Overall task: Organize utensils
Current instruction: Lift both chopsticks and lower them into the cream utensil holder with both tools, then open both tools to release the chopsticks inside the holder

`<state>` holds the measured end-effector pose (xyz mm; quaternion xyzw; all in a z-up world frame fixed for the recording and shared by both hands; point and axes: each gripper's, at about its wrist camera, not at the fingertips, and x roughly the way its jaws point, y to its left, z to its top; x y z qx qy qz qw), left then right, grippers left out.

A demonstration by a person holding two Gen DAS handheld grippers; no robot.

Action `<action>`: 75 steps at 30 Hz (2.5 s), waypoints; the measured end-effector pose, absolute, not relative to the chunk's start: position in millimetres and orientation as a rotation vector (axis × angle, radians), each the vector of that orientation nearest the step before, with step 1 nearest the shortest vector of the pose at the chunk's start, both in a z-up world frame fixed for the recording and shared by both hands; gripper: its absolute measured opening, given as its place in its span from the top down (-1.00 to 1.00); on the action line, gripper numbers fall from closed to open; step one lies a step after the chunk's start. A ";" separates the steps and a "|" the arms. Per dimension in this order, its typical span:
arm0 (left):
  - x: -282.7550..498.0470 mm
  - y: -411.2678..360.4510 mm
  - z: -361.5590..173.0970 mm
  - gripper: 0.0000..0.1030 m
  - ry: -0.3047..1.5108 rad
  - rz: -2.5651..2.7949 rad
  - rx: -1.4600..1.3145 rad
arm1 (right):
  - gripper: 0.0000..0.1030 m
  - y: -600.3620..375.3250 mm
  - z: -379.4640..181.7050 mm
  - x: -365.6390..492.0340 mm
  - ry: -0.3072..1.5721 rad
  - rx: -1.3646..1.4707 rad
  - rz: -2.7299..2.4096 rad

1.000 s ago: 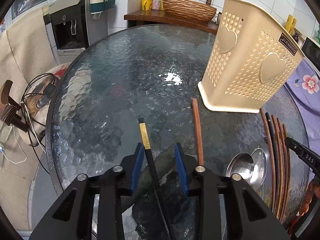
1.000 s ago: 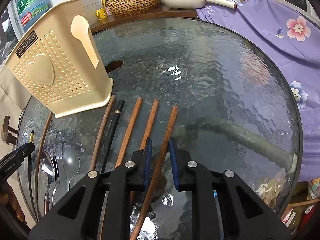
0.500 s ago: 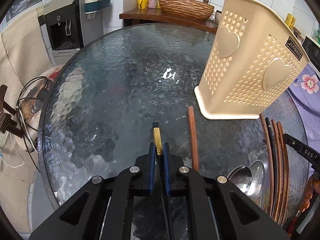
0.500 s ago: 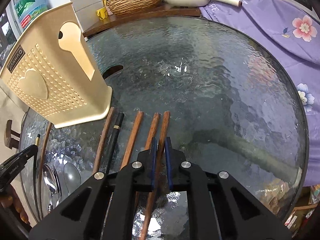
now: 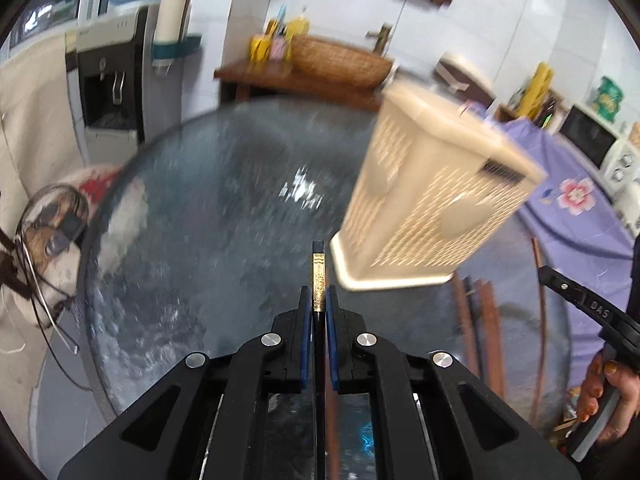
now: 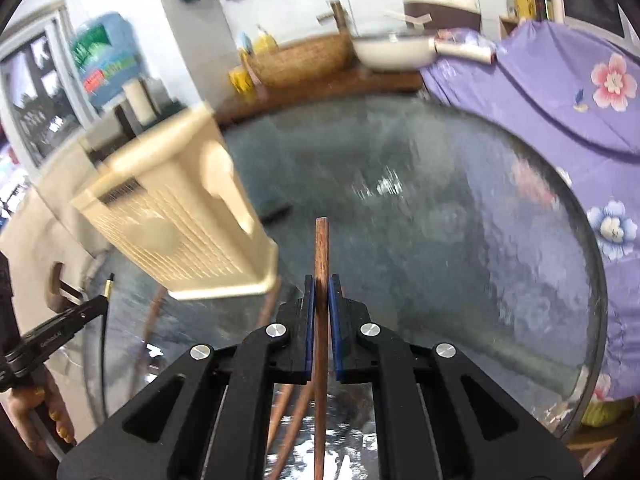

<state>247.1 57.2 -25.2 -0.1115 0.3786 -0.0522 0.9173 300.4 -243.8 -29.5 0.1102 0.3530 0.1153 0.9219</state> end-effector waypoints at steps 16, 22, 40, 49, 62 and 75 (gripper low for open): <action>177.7 54.4 63.7 0.87 0.548 -0.230 -0.214 | 0.85 -246.0 74.5 218.2 0.465 0.187 0.443; 171.6 56.6 86.5 0.87 0.503 -0.251 -0.200 | 0.85 -239.4 90.6 217.2 0.448 0.175 0.483; 206.4 29.2 197.9 0.87 0.305 -0.313 -0.183 | 0.85 -193.3 211.3 267.7 0.318 0.076 0.533; 257.2 15.4 214.4 0.87 0.282 -0.257 -0.184 | 0.85 -177.3 217.6 319.7 0.309 0.092 0.469; 301.9 19.5 116.2 0.87 0.461 -0.202 -0.206 | 0.85 -168.1 112.2 360.8 0.490 0.125 0.430; 311.4 18.9 79.5 0.86 0.535 -0.185 -0.198 | 0.85 -170.2 87.9 367.9 0.530 0.129 0.405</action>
